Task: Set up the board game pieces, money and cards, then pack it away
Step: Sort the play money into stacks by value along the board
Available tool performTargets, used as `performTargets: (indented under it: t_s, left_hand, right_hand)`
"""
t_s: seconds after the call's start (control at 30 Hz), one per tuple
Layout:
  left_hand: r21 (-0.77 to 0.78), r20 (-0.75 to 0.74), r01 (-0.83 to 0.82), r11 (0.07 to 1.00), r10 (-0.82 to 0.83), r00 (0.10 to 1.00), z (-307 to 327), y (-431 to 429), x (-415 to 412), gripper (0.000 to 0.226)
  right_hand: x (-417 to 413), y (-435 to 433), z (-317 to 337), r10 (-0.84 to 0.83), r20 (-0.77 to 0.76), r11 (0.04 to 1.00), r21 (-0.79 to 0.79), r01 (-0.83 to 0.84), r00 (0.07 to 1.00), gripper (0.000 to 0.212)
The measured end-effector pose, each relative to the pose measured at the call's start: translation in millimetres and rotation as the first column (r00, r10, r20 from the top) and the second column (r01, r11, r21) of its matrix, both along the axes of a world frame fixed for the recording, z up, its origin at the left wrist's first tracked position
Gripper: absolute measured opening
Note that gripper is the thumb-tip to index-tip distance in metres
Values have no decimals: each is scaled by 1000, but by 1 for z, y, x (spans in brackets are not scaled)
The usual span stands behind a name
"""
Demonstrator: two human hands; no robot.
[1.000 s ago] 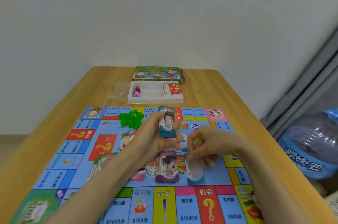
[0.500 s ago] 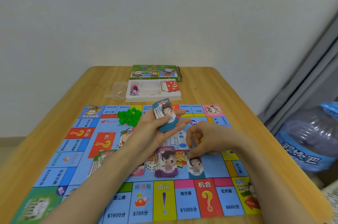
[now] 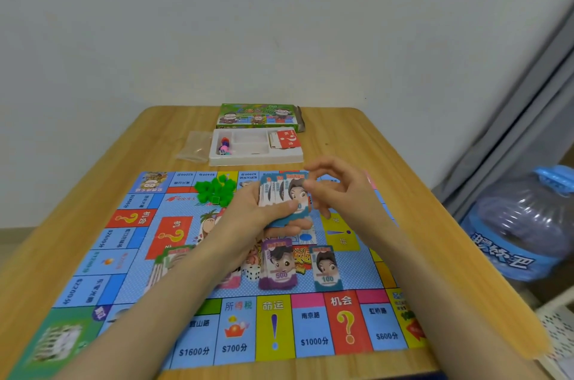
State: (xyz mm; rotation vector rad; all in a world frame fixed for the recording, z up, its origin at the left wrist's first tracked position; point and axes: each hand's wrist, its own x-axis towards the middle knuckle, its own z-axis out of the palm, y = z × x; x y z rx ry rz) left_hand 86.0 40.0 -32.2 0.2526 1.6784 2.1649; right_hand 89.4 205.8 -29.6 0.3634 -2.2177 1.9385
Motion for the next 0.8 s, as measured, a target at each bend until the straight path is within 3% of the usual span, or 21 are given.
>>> performTargets:
  t_s: [0.23, 0.47, 0.6, 0.7, 0.8]
  left_hand:
    - [-119, -53, -14, 993, 7, 999, 0, 2, 1, 23]
    - [-51, -16, -76, 996, 76, 997, -2, 0, -3, 16]
    - [-30, -10, -120, 992, 119, 993, -3, -1, -4, 16]
    - [-34, -3, -155, 987, 155, 988, -3, -2, -5, 7]
    - [-35, 3, -175, 984, 175, 985, -2, -1, -6, 9]
  right_hand:
    - [-2, -3, -6, -52, -28, 995, 87, 54, 998, 21]
    - [-4, -3, -7, -63, -76, 992, 101, 70, 995, 20]
    - [-4, 2, 0, -77, 1, 996, 36, 77, 997, 16]
    - [-4, 14, 7, 46, 102, 991, 122, -58, 994, 17]
    - [0, 24, 14, 202, 268, 919, 280, -276, 942, 11]
